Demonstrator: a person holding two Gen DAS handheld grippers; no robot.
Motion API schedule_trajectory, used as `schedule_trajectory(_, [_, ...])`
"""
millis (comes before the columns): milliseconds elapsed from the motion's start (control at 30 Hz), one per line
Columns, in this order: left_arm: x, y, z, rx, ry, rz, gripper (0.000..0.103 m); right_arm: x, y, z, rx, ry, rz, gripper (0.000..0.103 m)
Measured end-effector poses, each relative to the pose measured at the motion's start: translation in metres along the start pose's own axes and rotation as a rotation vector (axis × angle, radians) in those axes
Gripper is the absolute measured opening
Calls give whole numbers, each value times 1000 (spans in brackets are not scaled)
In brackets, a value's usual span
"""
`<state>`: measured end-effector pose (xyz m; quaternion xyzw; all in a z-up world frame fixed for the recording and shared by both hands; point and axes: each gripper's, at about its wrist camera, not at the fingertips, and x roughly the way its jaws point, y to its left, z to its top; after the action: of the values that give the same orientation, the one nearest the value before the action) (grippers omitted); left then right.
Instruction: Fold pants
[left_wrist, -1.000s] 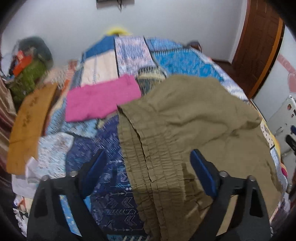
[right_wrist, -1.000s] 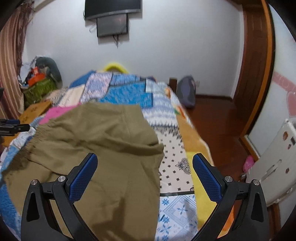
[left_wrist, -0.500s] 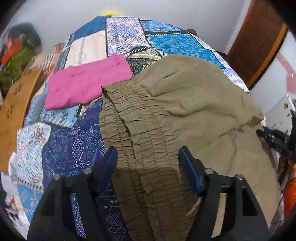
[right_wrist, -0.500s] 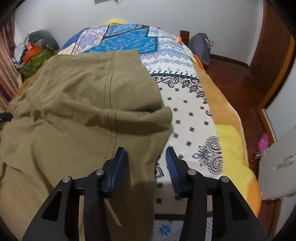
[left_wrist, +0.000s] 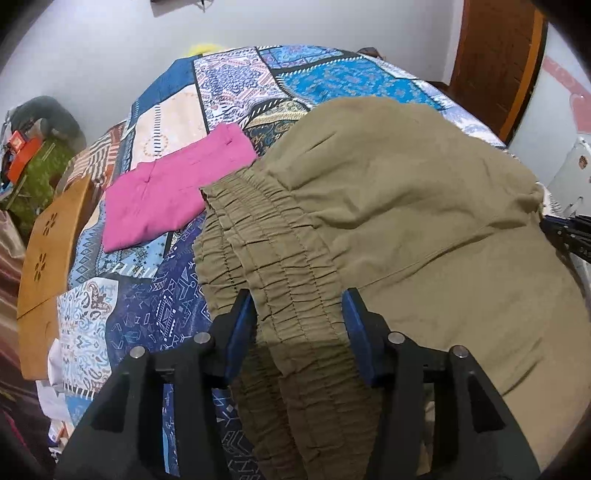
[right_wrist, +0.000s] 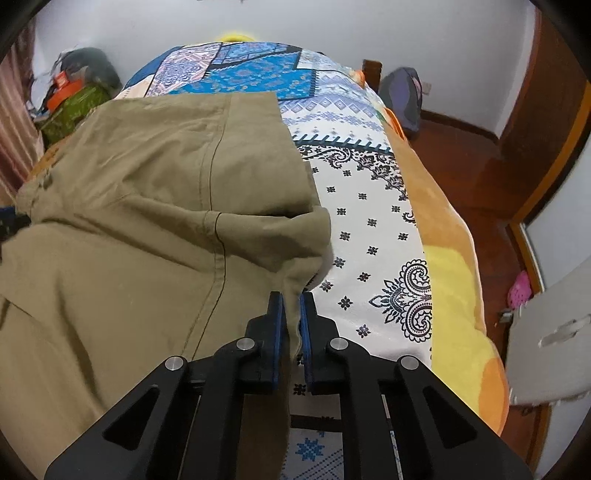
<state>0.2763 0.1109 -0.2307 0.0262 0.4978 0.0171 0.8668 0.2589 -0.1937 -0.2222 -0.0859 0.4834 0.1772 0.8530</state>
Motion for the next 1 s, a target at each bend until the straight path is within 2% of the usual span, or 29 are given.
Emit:
schedule_trajectory(100, [-11, 11, 2, -44, 19, -14, 57, -9, -2, 2, -5, 9, -3, 10])
schedule_trajectory(200, [-24, 24, 7, -91, 9, -22, 59, -28, -7, 7, 12, -32, 24, 15])
schedule_trajectory(267, [-30, 34, 13, -133, -10, -44, 67, -38, -12, 14, 32, -71, 46, 31])
schedule_trajectory(300, [-30, 38, 17, -152, -19, -49, 70, -40, -14, 19, 39, -92, 53, 46])
schedule_trajectory(333, [-30, 41, 23, -165, -26, -49, 71, -42, -15, 24, 41, -109, 54, 53])
schedule_trajectory(367, [-28, 43, 28, -172, -27, -48, 71, -42, -16, 30, 40, -129, 52, 53])
schedule_trajectory(467, [-15, 41, 40, -176, -9, -58, 71, -28, -17, 49, 43, -132, 48, 53])
schedule_trajectory(633, [15, 32, 46, -163, 56, -98, 71, 15, -16, 66, 43, -68, 85, 53])
schedule_trajectory(767, [22, 19, 44, -105, 37, -49, 71, 40, -8, 65, 44, -21, 159, 53])
schedule_trajectory(800, [23, 16, 44, -85, 30, -30, 71, 42, -6, 62, 31, -24, 152, 53])
schedule_trajectory(867, [24, 10, 44, -43, 19, 22, 71, 42, -1, 58, -10, -44, 133, 46])
schedule_trajectory(933, [24, 5, 43, -12, 3, 78, 66, 40, 2, 57, -49, -52, 82, 23])
schedule_trajectory(967, [23, 5, 43, -4, -5, 98, 64, 39, 2, 56, -65, -60, 54, 19])
schedule_trajectory(1000, [23, 6, 44, -1, -10, 103, 63, 38, 2, 56, -75, -64, 32, 11])
